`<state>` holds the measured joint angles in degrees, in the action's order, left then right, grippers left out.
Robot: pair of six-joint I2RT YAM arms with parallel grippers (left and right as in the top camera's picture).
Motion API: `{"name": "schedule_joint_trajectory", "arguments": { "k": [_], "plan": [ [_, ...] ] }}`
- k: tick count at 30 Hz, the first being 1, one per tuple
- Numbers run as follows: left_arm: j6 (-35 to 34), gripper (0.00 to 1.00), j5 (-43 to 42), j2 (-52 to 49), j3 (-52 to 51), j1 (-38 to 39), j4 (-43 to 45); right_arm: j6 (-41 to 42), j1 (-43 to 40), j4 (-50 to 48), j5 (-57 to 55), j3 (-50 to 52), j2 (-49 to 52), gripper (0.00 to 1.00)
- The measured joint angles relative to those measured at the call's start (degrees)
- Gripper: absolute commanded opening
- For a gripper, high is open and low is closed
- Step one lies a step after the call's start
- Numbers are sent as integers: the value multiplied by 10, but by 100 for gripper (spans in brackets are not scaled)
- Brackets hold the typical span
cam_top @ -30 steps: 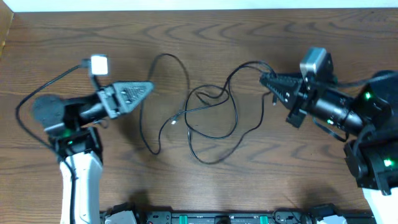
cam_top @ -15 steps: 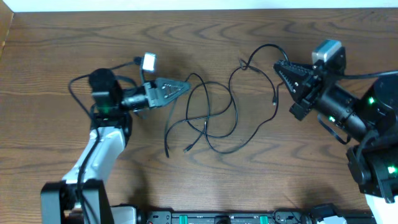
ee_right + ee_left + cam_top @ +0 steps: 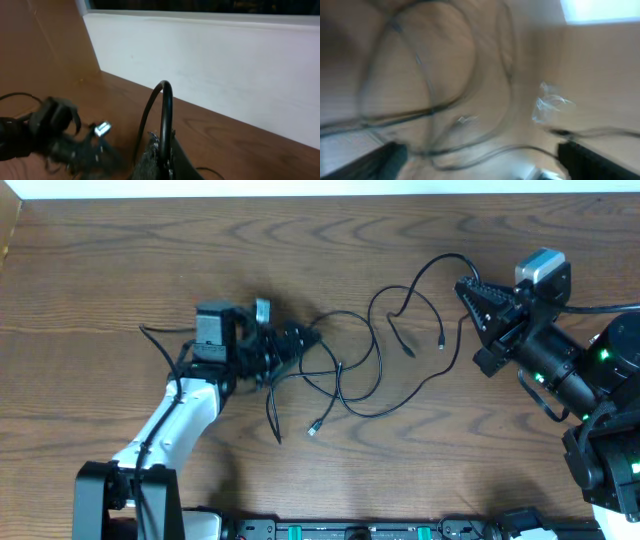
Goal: Untangle cables
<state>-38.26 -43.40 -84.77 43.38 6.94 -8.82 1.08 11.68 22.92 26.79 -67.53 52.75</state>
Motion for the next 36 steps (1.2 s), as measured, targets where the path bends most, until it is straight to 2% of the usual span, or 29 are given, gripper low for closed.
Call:
{"name": "schedule_joint_trajectory", "arguments": {
  "k": [4, 7, 10, 16, 20, 27, 32, 36],
  "plan": [
    [43, 100, 163, 7, 39, 24, -127, 11, 0, -27, -7, 0, 0, 1],
    [58, 100, 256, 18, 57, 38, -155, 16, 0, -22, -39, -1, 0, 1],
    [68, 100, 312, 25, 62, 41, -167, 21, 0, 52, -132, -26, 3, 1],
    [65, 100, 349, 25, 62, 41, -175, 60, 0, 180, -346, -141, 11, 1],
    [39, 100, 354, 25, 62, 45, -176, 89, -2, 199, -438, -188, 11, 1],
    [16, 100, 358, 25, 62, 73, -178, 69, -2, 165, -464, -195, 46, 1],
    [8, 100, 359, 25, 62, 75, -178, 53, -3, 77, -483, -193, 111, 1],
    [8, 100, 359, 25, 62, 75, -178, 30, -11, 6, -402, -193, 128, 1]
  ]
}}
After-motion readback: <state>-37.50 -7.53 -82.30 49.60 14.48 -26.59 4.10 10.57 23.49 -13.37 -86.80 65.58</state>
